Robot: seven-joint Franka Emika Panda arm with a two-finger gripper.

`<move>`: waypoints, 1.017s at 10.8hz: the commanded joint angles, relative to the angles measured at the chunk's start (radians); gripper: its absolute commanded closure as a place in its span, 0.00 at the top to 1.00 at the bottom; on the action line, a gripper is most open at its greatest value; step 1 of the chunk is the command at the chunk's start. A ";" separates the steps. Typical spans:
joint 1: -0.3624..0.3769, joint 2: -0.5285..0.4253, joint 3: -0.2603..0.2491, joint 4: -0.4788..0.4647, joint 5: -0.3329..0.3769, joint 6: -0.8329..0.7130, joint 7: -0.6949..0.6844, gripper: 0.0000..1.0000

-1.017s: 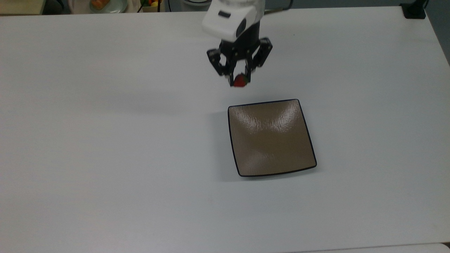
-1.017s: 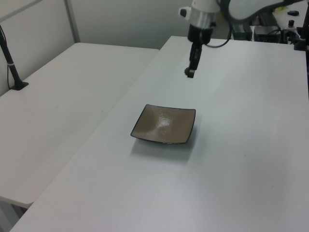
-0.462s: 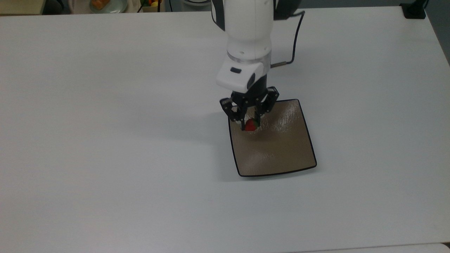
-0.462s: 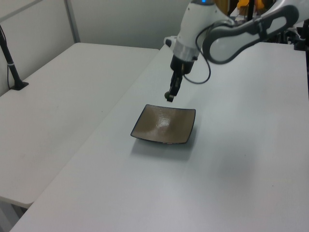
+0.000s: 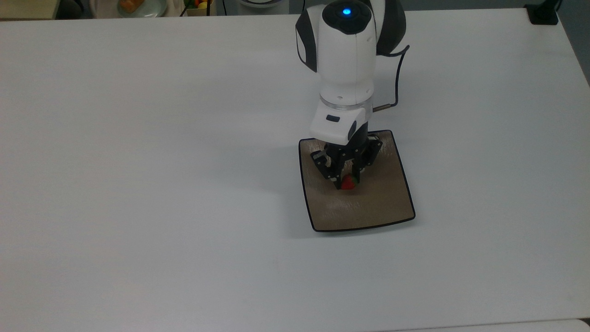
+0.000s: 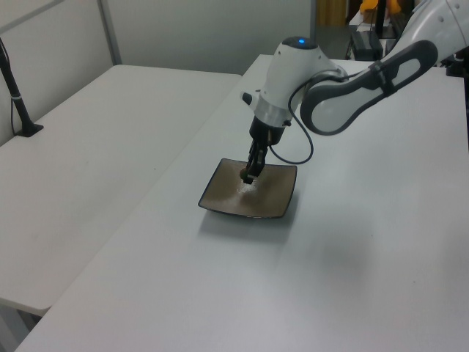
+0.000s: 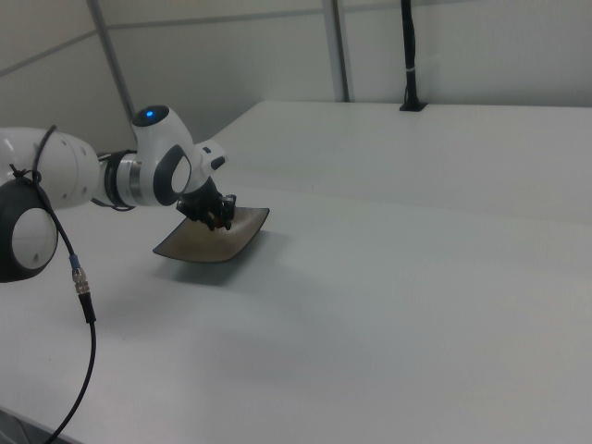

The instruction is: Strawberries on a ceramic plate

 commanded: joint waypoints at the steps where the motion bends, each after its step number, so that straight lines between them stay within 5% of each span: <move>1: 0.018 0.022 -0.007 -0.014 0.020 0.077 -0.008 0.25; 2: 0.019 0.022 -0.006 -0.014 0.022 0.077 -0.008 0.53; 5: 0.022 0.022 -0.006 -0.022 0.016 0.077 -0.009 1.00; 8: 0.024 -0.011 -0.007 -0.022 0.008 0.060 -0.011 1.00; 11: 0.010 -0.120 -0.011 -0.016 0.006 -0.135 -0.009 1.00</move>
